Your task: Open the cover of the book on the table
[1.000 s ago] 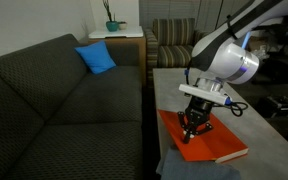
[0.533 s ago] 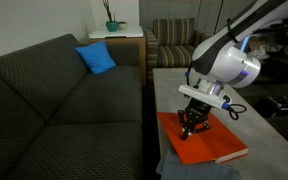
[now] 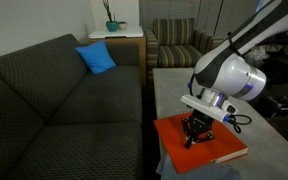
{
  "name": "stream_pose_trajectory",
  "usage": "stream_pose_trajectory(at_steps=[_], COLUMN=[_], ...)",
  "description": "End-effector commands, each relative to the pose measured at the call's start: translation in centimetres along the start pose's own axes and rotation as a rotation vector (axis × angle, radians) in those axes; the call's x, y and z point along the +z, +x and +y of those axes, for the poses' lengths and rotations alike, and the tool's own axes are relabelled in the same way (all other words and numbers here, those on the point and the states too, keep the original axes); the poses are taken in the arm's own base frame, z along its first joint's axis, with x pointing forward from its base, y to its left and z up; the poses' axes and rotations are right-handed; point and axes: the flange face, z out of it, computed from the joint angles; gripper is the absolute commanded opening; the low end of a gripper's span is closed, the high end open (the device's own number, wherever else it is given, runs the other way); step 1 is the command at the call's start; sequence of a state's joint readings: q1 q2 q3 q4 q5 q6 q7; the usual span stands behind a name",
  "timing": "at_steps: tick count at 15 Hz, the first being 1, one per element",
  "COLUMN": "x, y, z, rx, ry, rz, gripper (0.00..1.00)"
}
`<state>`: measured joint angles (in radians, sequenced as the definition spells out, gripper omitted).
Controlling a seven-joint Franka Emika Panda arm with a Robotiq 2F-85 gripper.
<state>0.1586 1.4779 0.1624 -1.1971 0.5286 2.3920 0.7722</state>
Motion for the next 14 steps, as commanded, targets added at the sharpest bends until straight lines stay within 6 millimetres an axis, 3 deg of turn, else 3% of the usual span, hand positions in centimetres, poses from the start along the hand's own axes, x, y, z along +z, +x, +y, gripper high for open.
stream_pose_trajectory(at_steps=[1, 5, 14], x=[0.6, -0.6, -6.5], y=[-0.1, -0.1, -1.2], z=[0.6, -0.7, -2.5], rx=[0.013, 0.029, 0.007], ry=[-0.037, -0.034, -0.038], rz=[0.014, 0.058, 0.15], gripper=[0.0, 0.0, 0.0])
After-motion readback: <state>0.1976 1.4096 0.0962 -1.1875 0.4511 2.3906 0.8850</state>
